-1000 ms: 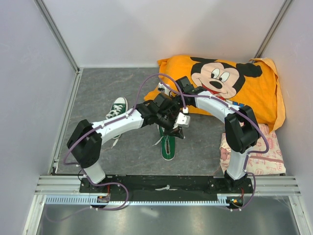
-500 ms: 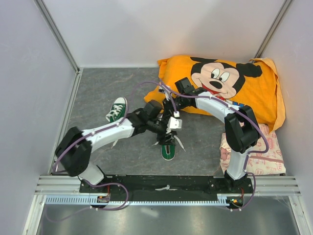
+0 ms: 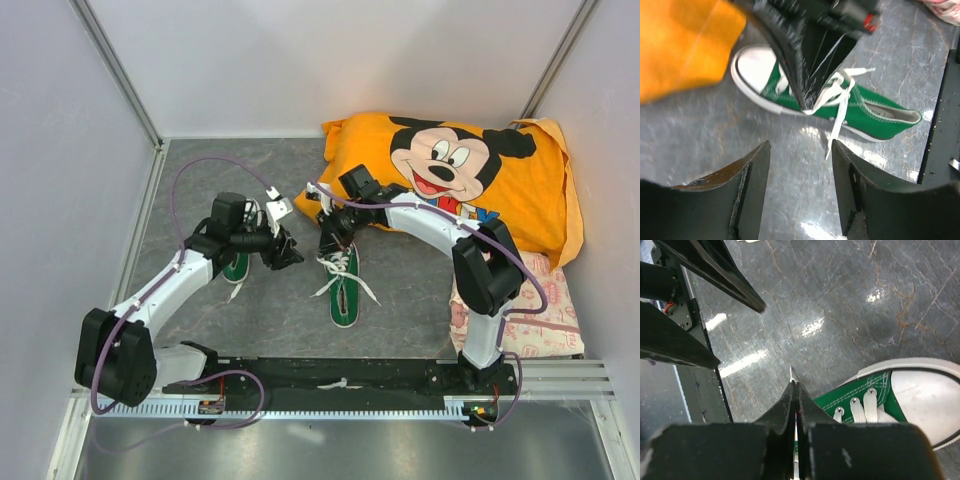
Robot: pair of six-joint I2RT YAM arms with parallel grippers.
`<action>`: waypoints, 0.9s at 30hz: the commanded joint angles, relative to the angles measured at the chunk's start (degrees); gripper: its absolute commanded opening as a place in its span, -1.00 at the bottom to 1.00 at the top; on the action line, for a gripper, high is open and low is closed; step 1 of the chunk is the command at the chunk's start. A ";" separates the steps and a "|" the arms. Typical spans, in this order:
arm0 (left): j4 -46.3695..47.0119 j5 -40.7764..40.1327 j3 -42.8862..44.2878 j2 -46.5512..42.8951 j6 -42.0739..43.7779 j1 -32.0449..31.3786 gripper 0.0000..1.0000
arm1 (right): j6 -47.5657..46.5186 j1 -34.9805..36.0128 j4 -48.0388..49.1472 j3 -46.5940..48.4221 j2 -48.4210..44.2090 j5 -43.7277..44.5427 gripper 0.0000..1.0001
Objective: Tie the shoes
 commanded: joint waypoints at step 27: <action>7.17 7.51 -8.47 -4.88 -1.98 2.06 0.12 | -11.09 -1.20 -11.95 5.54 -8.28 5.85 0.23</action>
